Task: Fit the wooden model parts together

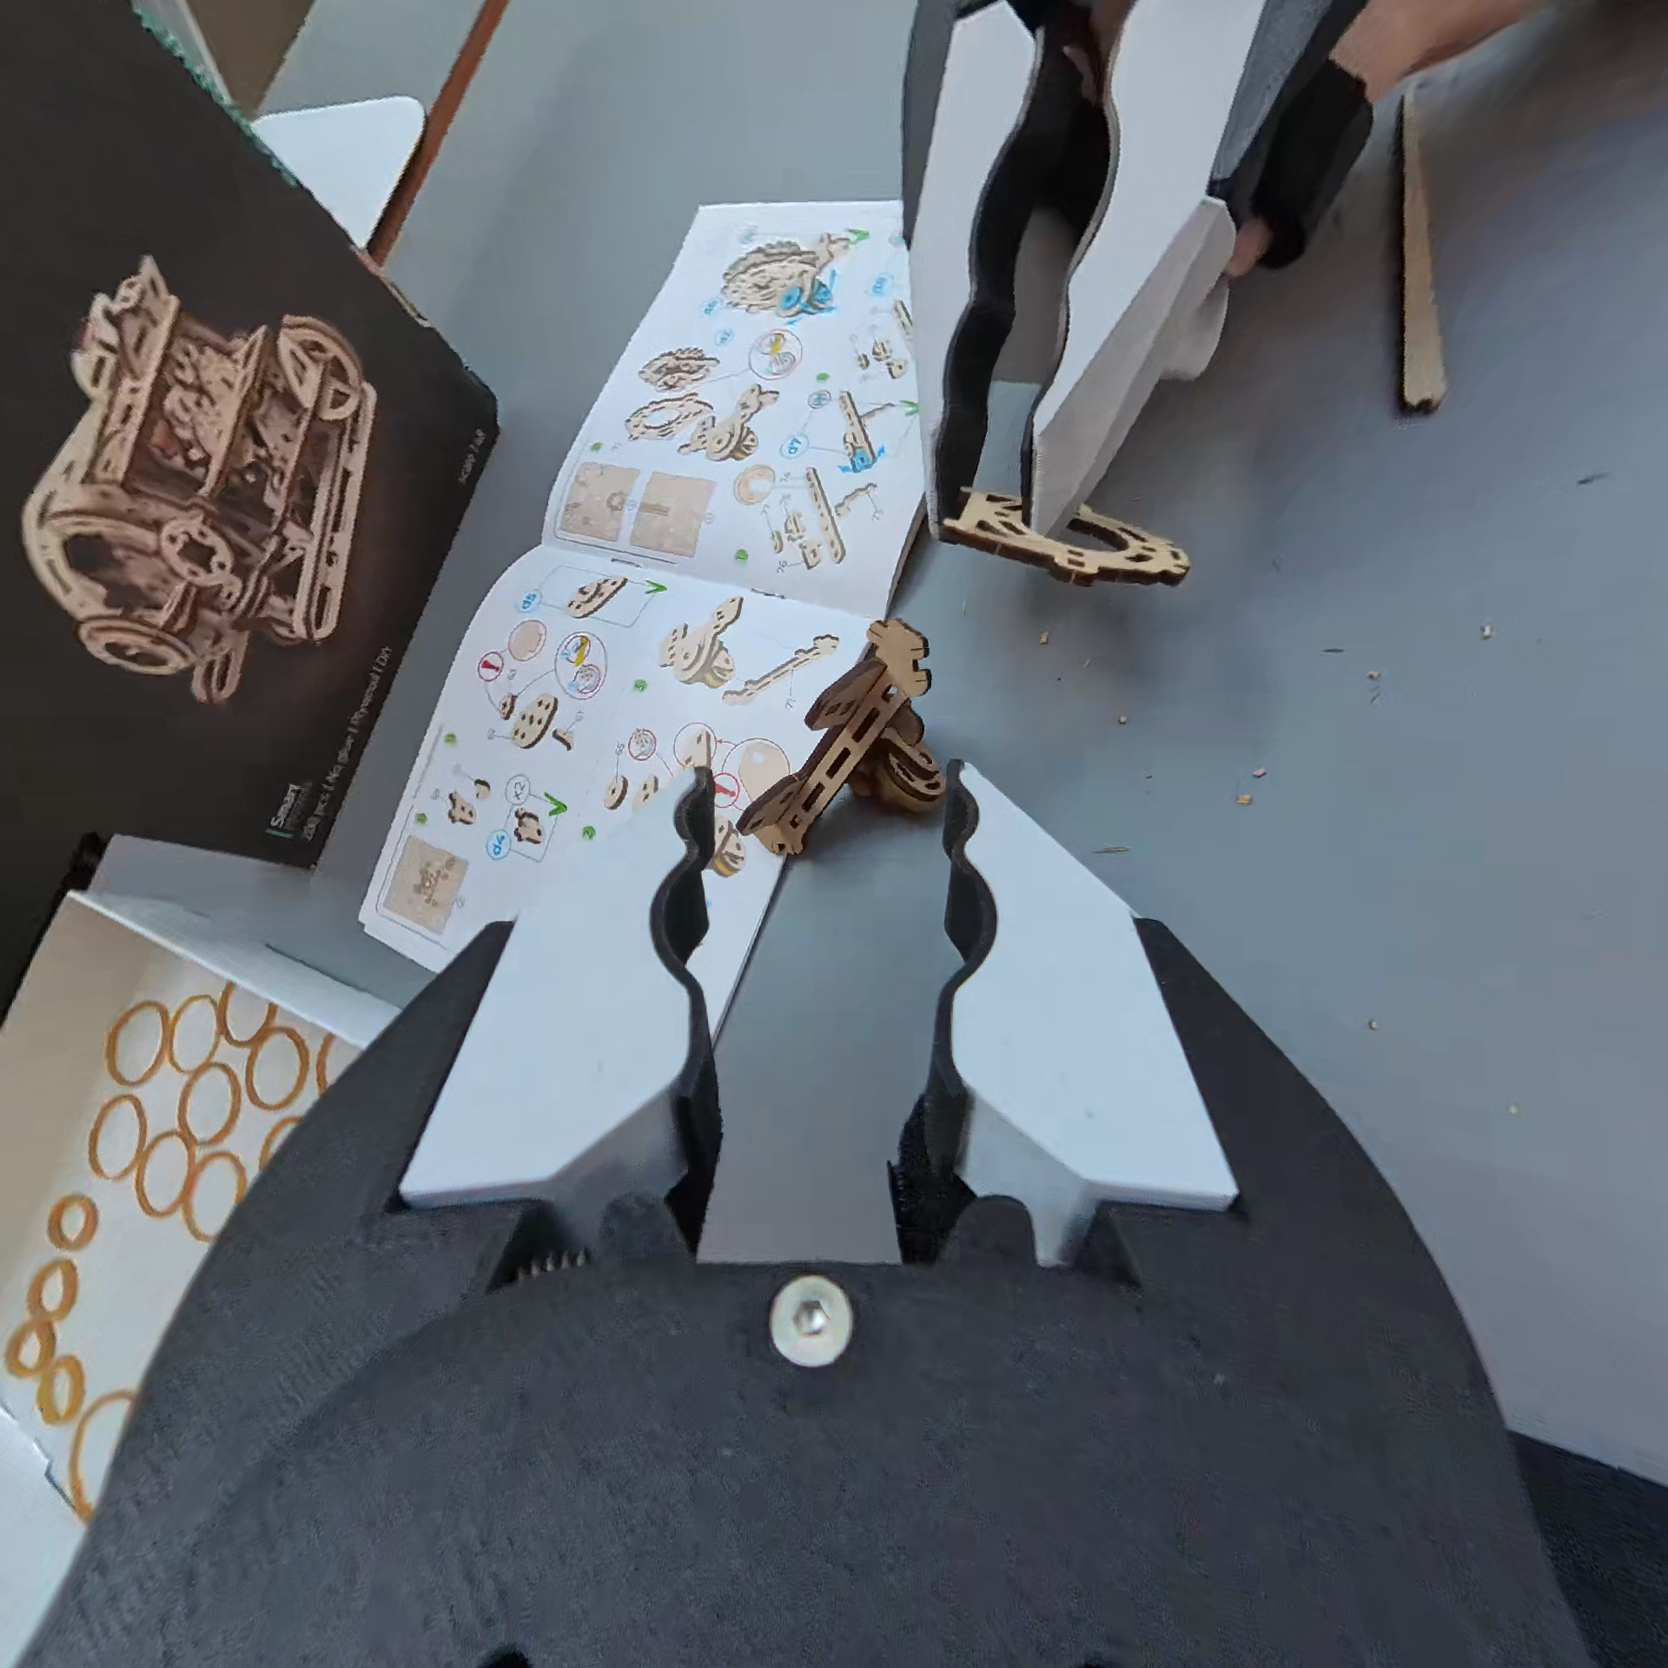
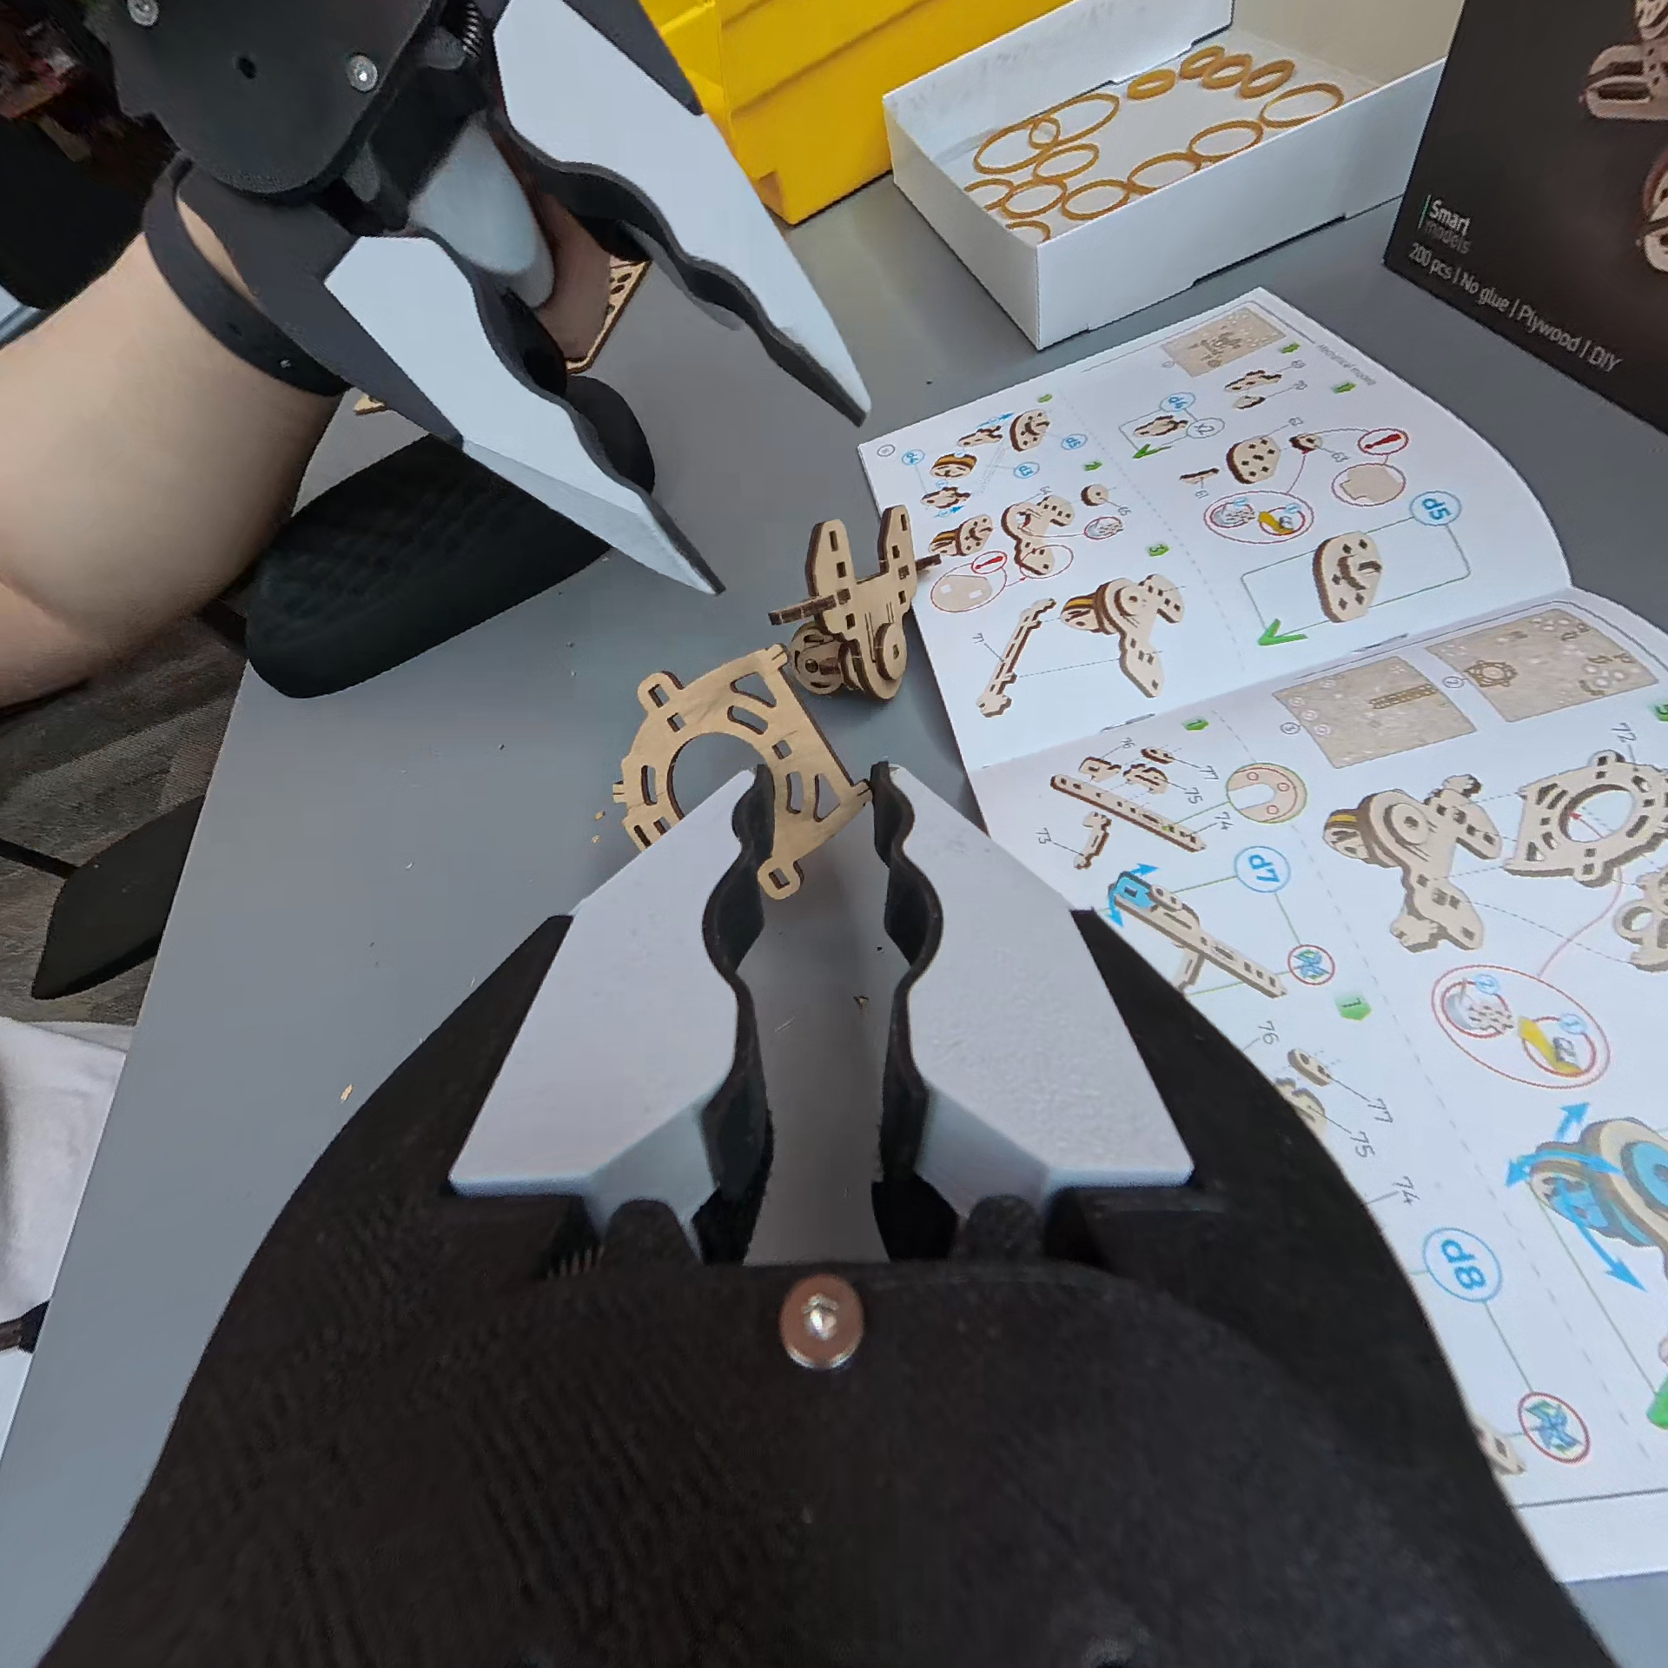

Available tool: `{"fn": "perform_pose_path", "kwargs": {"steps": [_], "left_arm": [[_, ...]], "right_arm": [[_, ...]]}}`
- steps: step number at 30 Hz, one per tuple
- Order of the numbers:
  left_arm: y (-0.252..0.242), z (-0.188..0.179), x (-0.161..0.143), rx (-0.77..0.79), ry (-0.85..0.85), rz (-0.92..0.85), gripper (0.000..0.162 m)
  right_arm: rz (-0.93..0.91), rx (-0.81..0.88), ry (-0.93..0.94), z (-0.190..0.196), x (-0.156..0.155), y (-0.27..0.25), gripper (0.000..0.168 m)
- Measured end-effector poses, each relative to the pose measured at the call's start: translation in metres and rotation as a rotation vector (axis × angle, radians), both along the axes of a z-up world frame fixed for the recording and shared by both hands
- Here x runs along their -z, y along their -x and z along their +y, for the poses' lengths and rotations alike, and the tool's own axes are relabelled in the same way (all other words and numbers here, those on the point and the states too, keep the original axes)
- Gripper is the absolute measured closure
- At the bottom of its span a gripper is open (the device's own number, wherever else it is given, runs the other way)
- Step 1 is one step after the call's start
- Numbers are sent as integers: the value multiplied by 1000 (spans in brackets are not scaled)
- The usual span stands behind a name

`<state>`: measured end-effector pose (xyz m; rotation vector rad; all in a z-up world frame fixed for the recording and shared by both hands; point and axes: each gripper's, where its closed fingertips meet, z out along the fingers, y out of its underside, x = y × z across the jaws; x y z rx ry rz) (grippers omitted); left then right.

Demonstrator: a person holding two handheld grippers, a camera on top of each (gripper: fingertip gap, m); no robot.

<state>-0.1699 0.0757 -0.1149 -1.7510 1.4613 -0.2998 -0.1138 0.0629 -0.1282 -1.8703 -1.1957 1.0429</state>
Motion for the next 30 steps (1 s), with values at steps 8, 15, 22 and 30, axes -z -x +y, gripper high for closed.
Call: {"fn": "perform_pose_path", "kwargs": {"steps": [8, 15, 22, 30], "left_arm": [[-20, 6, 20, 197, -157, 265, 142], [-22, -12, 1, -6, -346, 178, 143], [-17, -61, -28, -161, -917, 349, 144], [-29, -89, -29, -155, -1008, 327, 144]], "right_arm": [[17, 0, 63, 5, 0, -9, 147], [-14, -15, 118, 2, 5, -15, 147], [-150, -79, 217, -18, 20, -20, 147], [-178, -173, 341, -44, 17, -16, 143]]}}
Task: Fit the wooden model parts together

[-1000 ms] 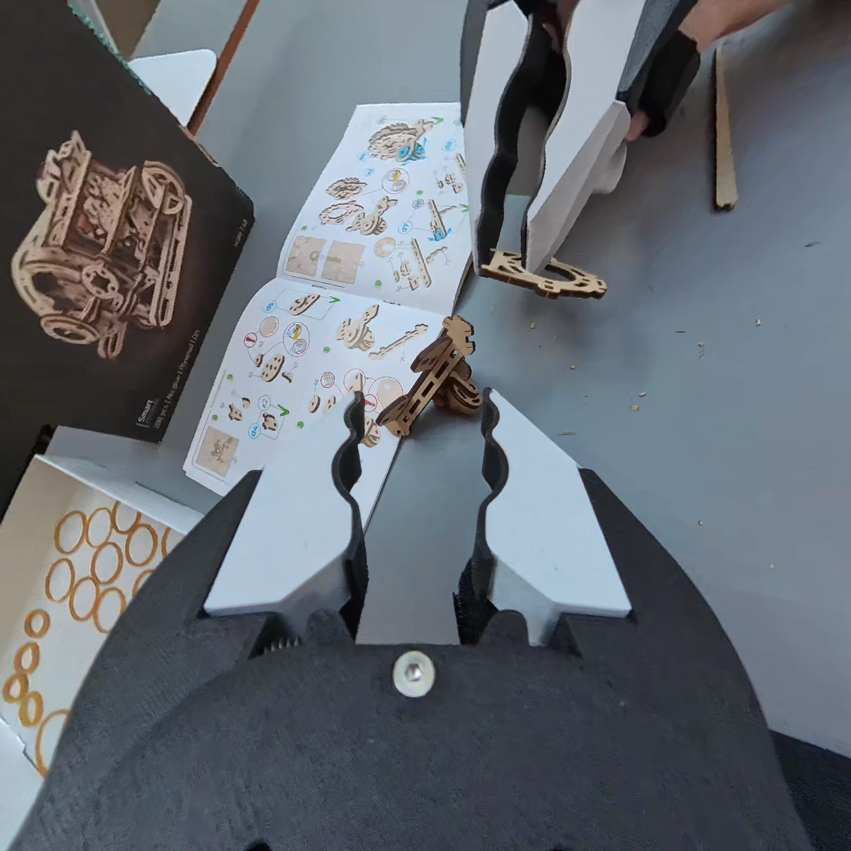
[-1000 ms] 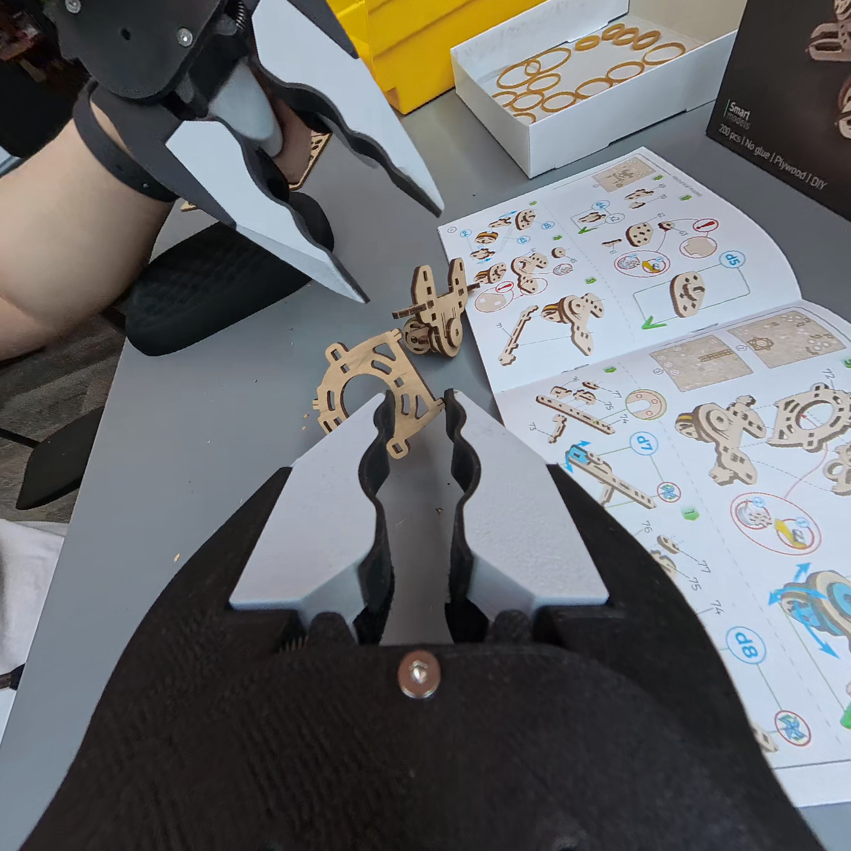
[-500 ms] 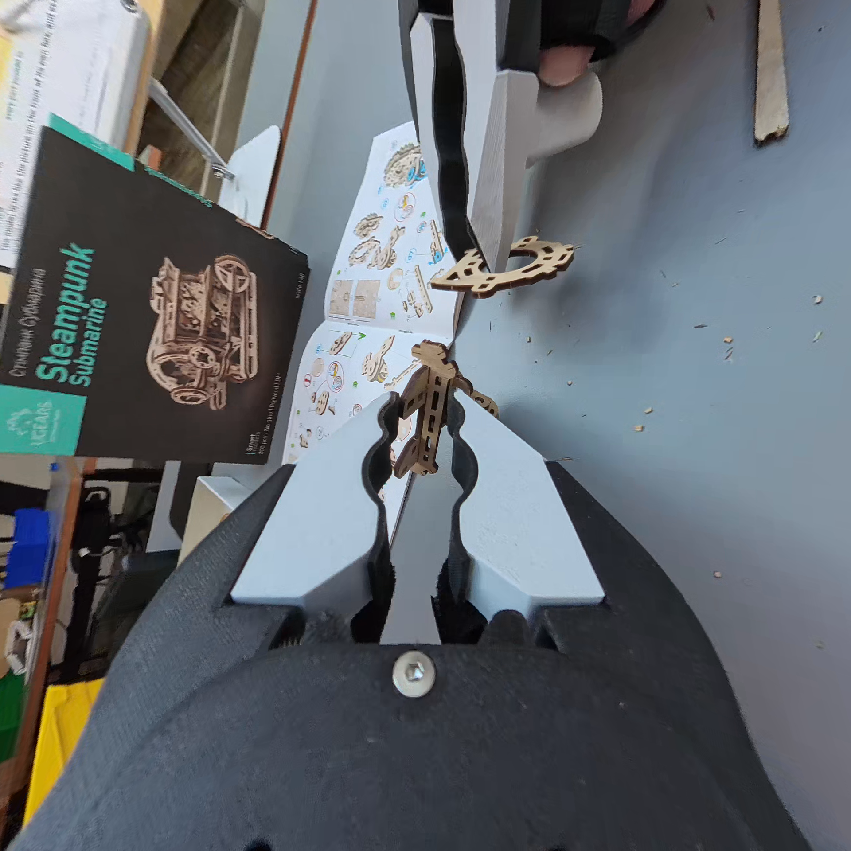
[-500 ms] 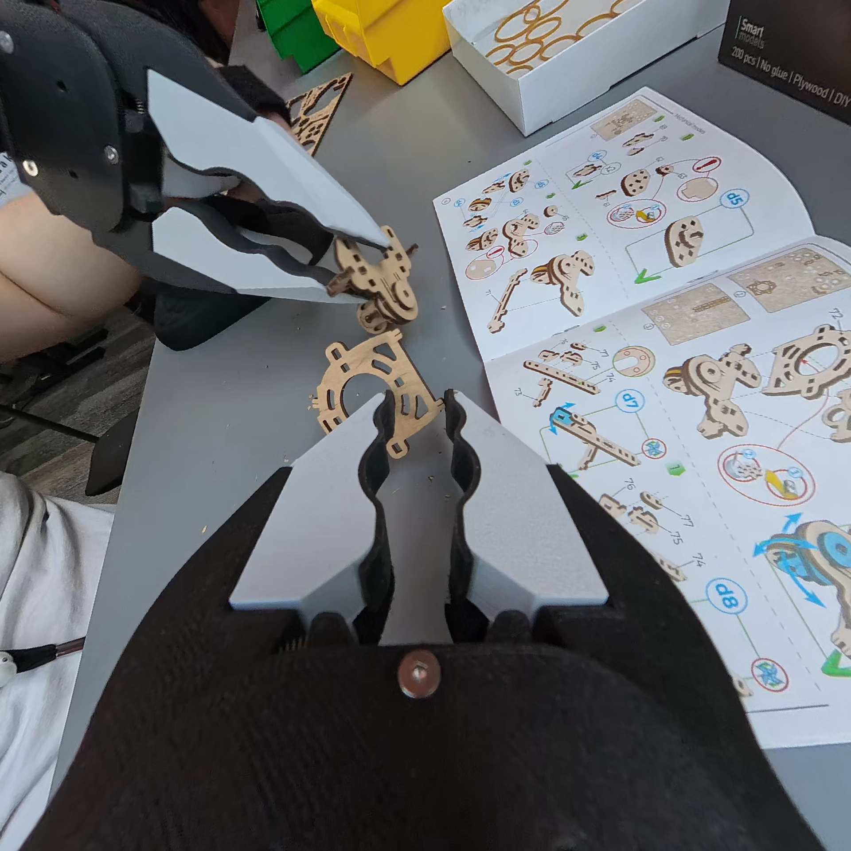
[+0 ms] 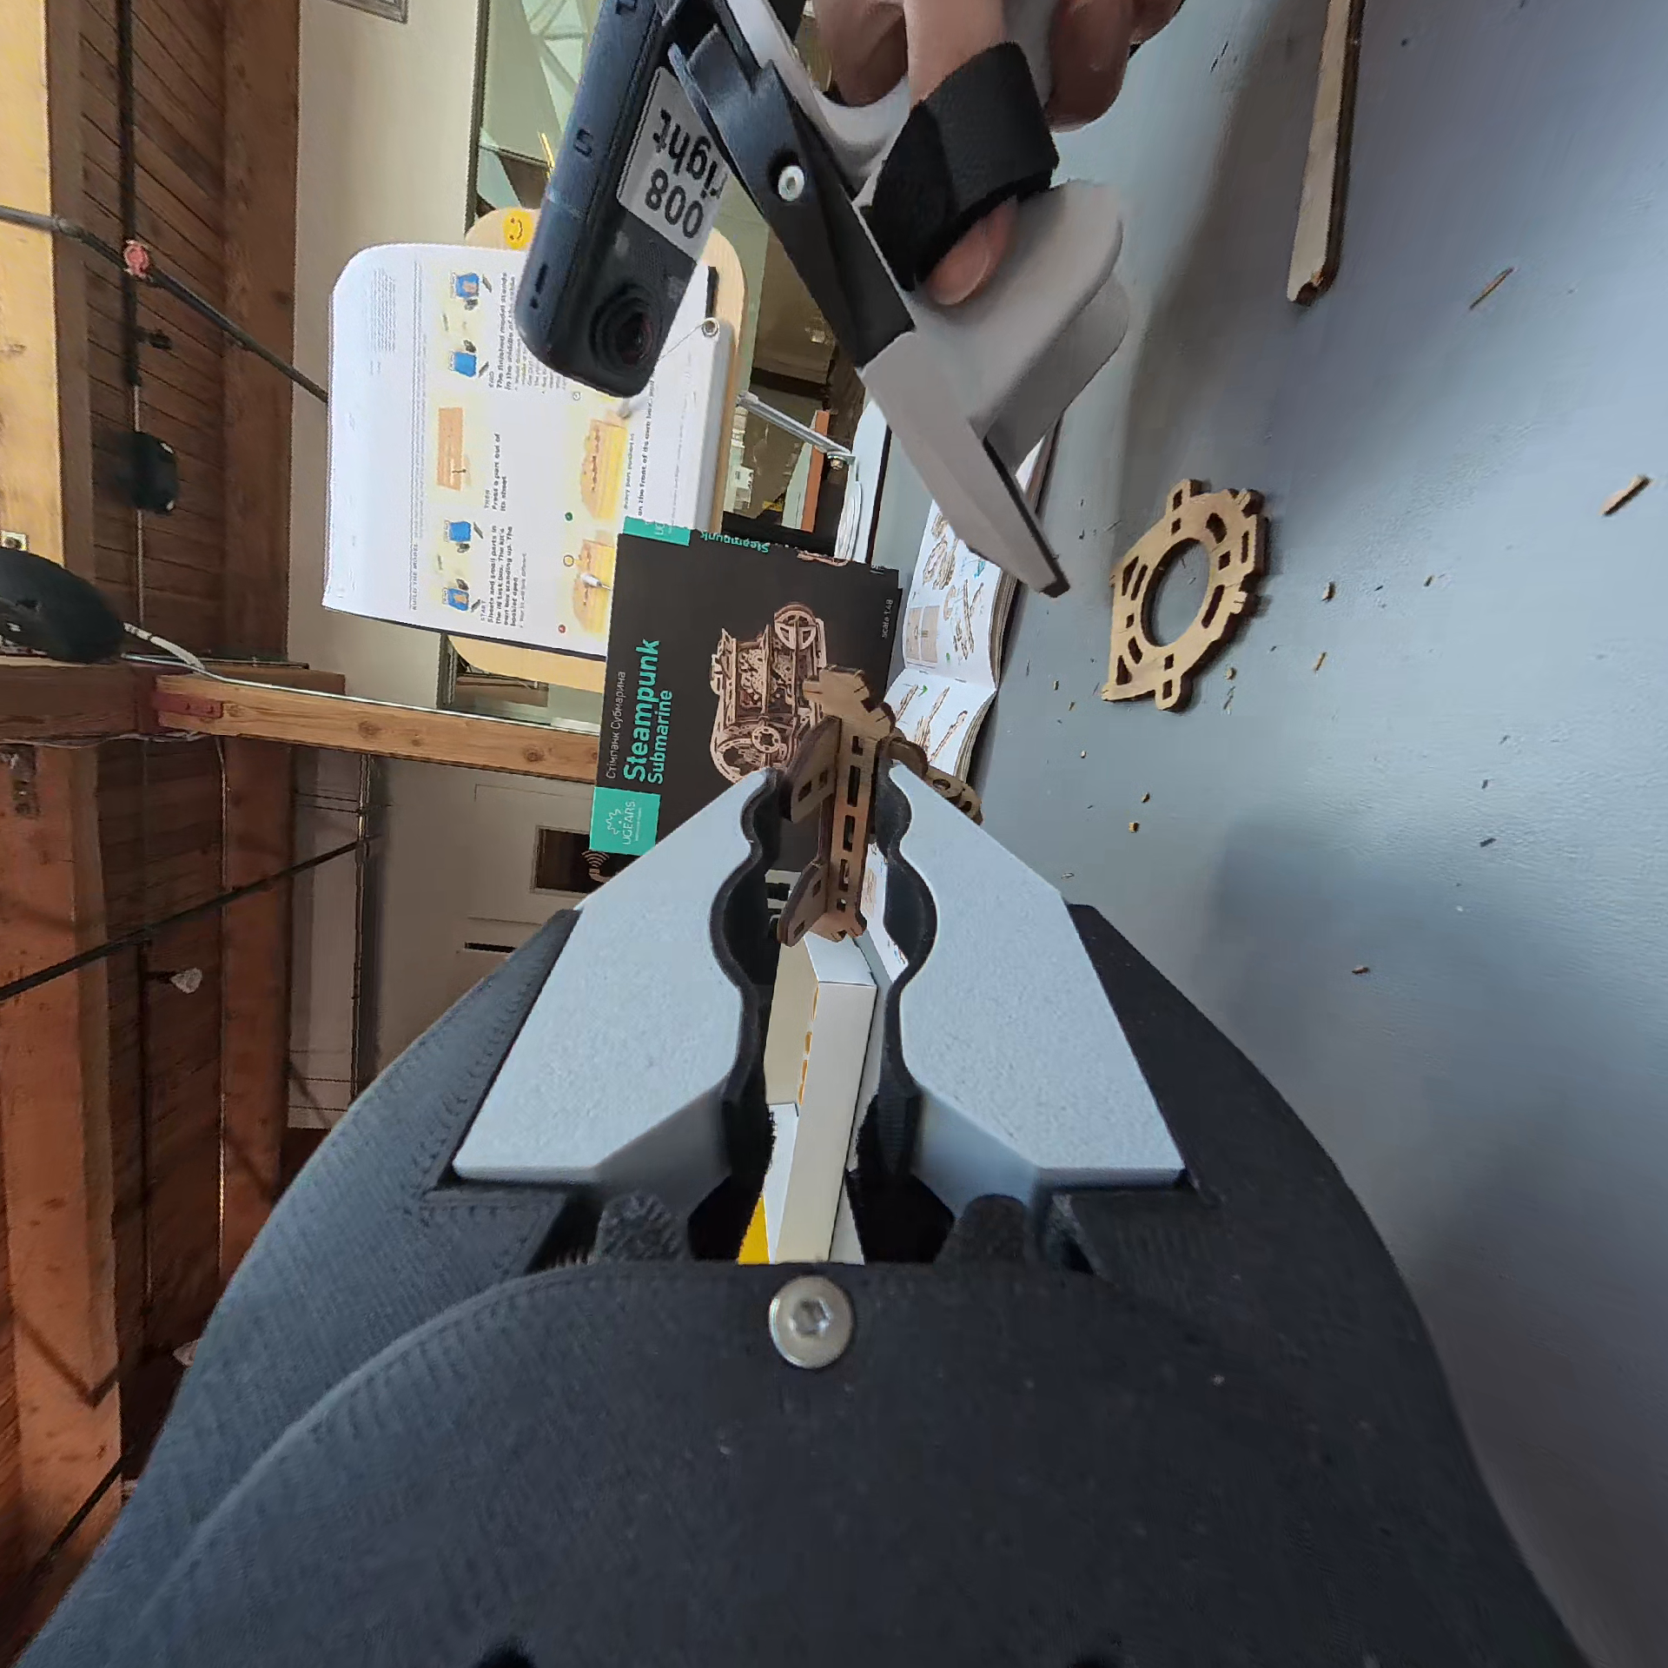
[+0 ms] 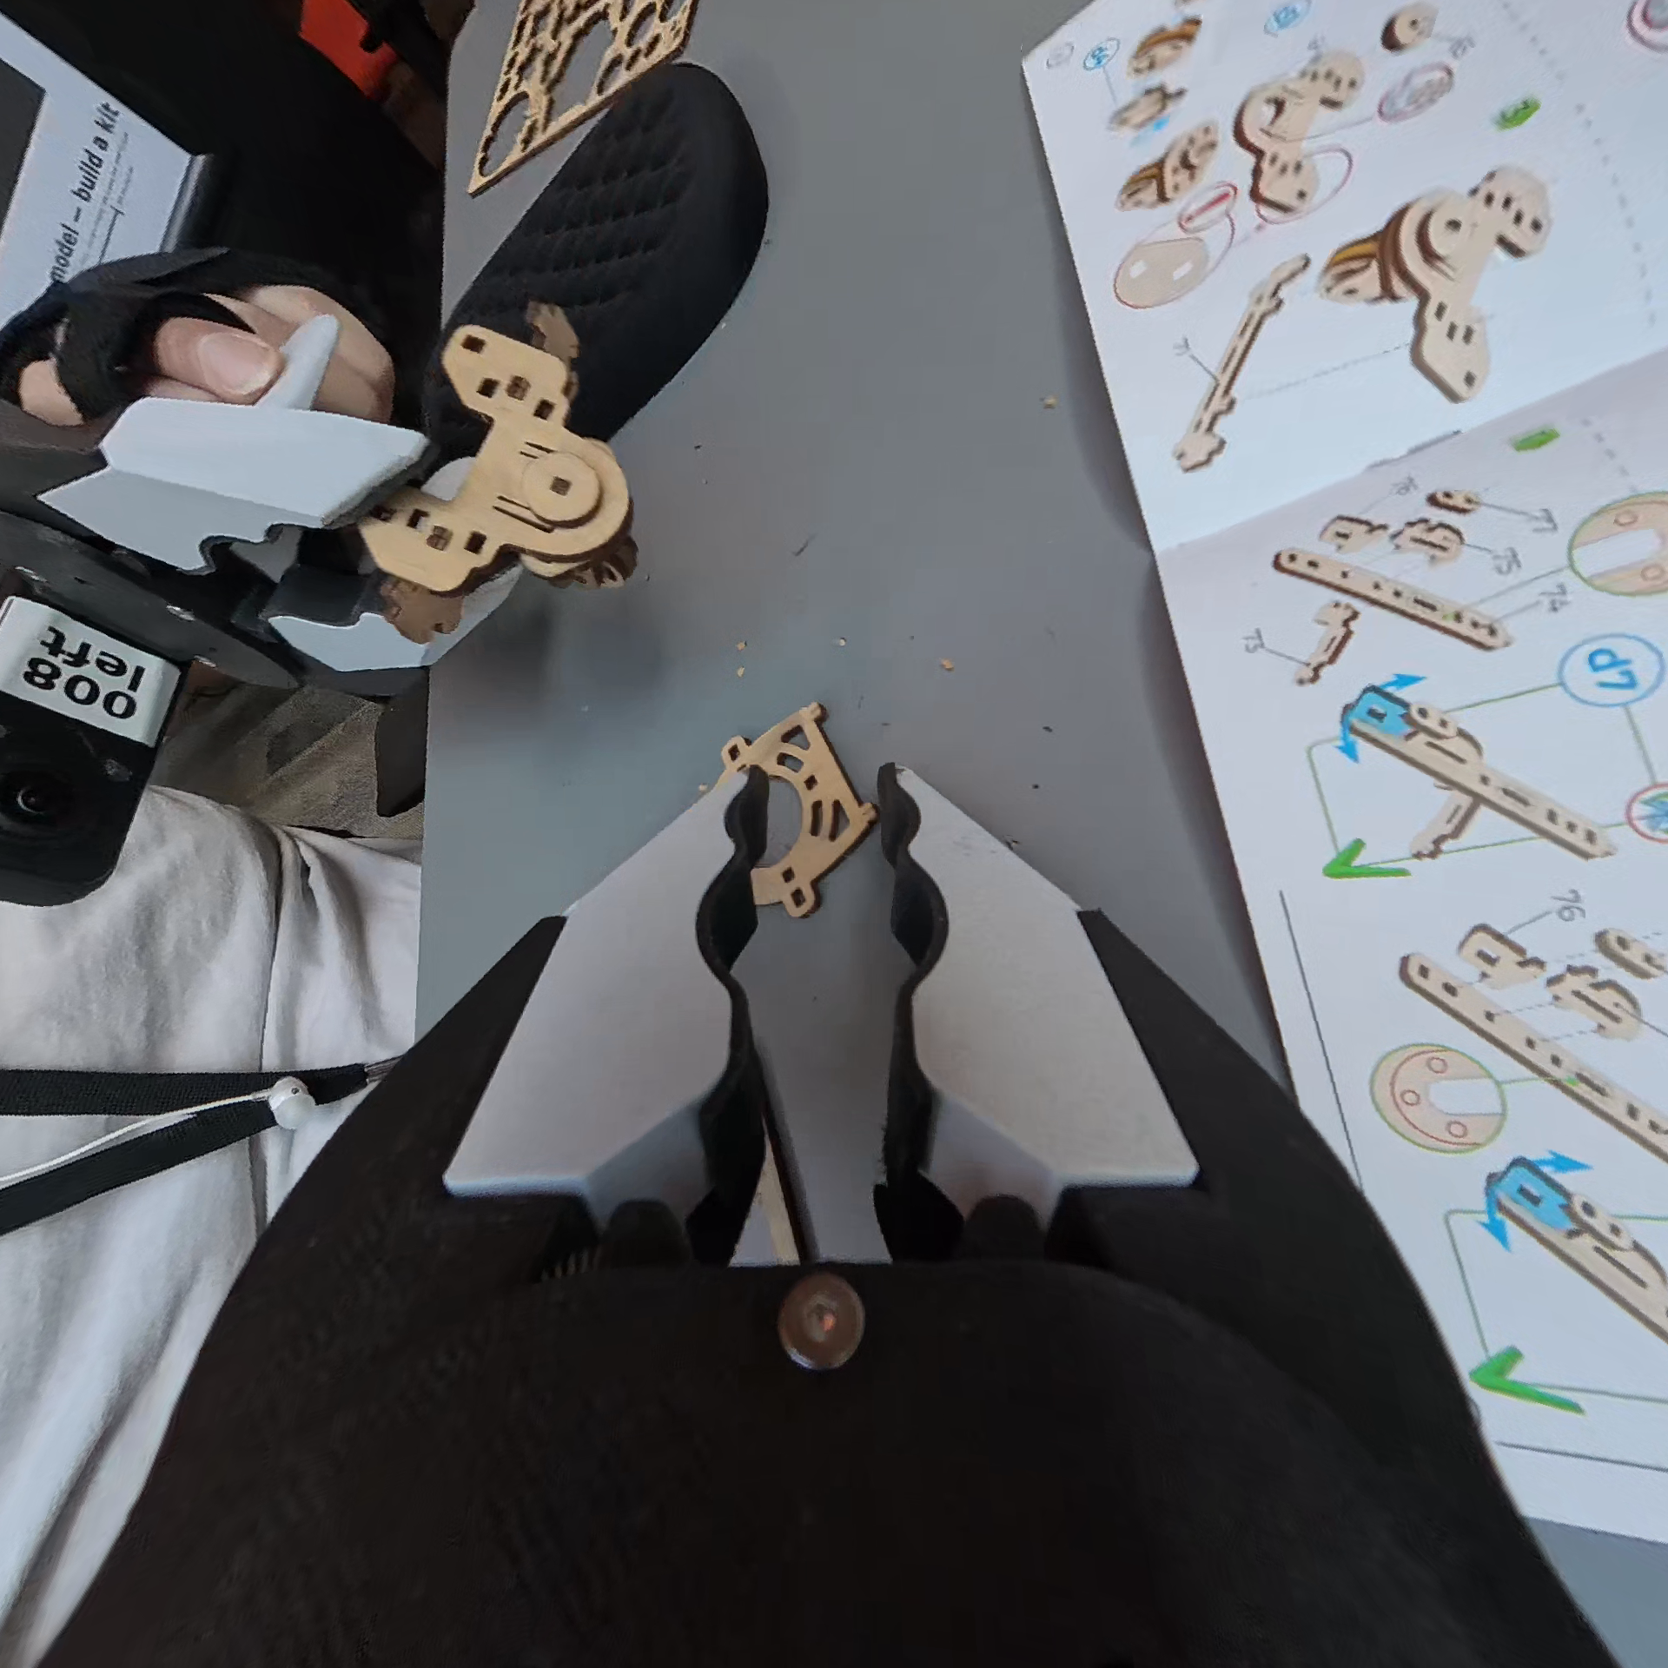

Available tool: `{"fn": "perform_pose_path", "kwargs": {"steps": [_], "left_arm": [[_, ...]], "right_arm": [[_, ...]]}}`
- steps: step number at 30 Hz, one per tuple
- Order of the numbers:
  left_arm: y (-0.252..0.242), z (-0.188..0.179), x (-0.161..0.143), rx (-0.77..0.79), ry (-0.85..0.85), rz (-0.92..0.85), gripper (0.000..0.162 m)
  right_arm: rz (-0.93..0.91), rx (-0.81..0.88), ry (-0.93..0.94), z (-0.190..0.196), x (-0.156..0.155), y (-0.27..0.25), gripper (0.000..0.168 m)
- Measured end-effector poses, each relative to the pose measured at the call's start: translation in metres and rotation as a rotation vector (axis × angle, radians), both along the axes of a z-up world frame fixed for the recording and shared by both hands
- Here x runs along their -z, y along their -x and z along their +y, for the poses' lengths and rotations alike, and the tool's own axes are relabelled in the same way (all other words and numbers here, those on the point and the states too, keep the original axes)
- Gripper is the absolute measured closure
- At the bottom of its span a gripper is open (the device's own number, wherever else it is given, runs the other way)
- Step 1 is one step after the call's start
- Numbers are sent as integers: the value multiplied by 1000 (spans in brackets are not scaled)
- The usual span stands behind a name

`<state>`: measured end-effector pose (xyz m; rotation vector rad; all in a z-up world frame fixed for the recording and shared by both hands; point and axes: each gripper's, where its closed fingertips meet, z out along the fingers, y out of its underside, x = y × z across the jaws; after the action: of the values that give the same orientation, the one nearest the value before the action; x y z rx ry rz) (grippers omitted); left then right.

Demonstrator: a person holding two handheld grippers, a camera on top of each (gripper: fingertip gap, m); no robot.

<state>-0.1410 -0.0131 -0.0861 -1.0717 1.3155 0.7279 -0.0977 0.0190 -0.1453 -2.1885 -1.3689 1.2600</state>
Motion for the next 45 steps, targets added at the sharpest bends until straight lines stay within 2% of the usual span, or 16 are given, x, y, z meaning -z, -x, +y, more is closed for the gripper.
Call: {"fn": "perform_pose_path", "kwargs": {"steps": [4, 9, 13, 14, 17, 19, 23, 25, 28, 31, 33, 35, 37, 40, 44, 45], "left_arm": [[-7, -8, -8, 39, -52, -24, 144], [-23, -22, -15, 150, -93, -20, 144], [-36, -37, -6, 279, -59, -6, 144], [-37, -38, -4, 295, -45, -13, 144], [-37, -37, 2, 318, 35, -51, 144], [-35, -33, 7, 308, 121, -102, 143], [-21, -27, 6, 267, 304, -271, 120], [-11, -24, 4, 246, 423, -376, 121], [3, -16, 5, 192, 691, -569, 121], [7, -10, 8, 158, 1065, -809, 113], [3, -12, 1, 211, 1288, -962, 108], [2, -8, -7, 260, 1429, -1094, 104], [2, -3, -6, 268, 1527, -1160, 102], [-4, -4, 4, 248, 1619, -1158, 103], [-13, -2, 6, 264, 1605, -1182, 121], [-13, 1, 7, 262, 1578, -1177, 131]], "right_arm": [[191, -134, -264, -20, -37, 22, 131], [241, -279, -604, -34, -44, 33, 128], [296, -422, -531, -62, -43, 27, 129], [293, -430, -519, -64, -40, 26, 138], [253, -445, -526, -63, -32, 25, 139], [235, -432, -545, -60, -30, 26, 139], [194, -398, -659, -48, -27, 25, 139], [183, -382, -751, -42, -29, 25, 139], [159, -383, -918, -36, -34, 26, 139], [86, -363, -1134, -25, -37, 27, 139], [27, -339, -1324, -17, -40, 27, 139], [-2, -344, -1495, -17, -45, 28, 139], [-4, -354, -1617, -21, -49, 32, 138], [-15, -327, -1733, -21, -55, 36, 139], [22, -335, -1725, -27, -54, 40, 138], [11, -318, -1731, -25, -56, 40, 138]]}}
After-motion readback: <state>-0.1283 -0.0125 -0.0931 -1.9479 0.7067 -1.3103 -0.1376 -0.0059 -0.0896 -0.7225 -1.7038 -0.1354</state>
